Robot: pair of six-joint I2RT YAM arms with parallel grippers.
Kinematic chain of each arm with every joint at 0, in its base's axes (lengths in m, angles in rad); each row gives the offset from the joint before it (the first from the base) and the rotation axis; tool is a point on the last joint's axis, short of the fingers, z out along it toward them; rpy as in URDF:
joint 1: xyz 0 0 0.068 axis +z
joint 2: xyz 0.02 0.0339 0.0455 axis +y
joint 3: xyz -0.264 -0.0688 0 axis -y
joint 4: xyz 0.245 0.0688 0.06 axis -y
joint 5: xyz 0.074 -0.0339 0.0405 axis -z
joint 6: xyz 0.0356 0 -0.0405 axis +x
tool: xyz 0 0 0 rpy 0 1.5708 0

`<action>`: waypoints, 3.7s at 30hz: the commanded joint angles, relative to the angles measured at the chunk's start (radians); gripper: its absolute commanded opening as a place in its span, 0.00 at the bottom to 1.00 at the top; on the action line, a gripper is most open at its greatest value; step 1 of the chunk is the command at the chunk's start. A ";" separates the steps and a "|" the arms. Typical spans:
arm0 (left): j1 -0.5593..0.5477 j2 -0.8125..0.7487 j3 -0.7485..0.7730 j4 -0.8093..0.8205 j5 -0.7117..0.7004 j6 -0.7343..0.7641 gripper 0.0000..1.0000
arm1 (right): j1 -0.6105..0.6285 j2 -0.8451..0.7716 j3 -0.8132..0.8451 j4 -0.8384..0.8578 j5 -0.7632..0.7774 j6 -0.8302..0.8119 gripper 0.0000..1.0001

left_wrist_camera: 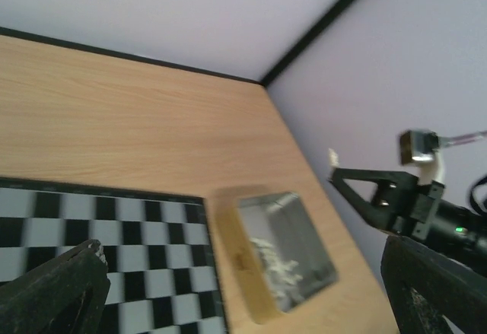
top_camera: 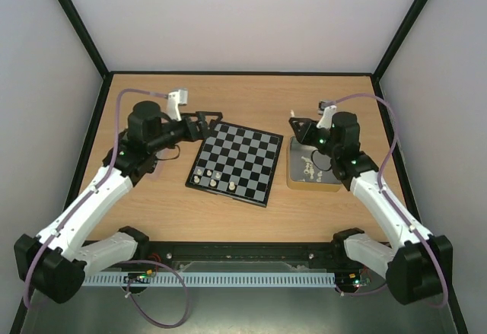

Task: Set up the chess pieces on the board
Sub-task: Pick up the chess piece from the storage box, then place the chess piece on the chessboard.

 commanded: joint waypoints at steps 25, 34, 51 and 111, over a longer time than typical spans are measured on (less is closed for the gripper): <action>-0.226 0.297 0.288 0.010 0.382 -0.253 0.54 | 0.211 -0.063 0.077 0.069 -0.519 -0.251 0.18; -0.231 0.350 0.327 -0.073 0.352 -0.192 0.45 | 0.214 -0.053 0.083 0.052 -0.512 -0.263 0.19; -0.231 0.344 0.334 -0.119 0.337 -0.134 0.04 | 0.214 -0.020 0.089 0.043 -0.488 -0.249 0.19; -0.757 0.482 -0.139 0.032 -0.805 0.100 0.02 | 0.214 0.092 -0.066 0.058 0.172 -0.021 0.58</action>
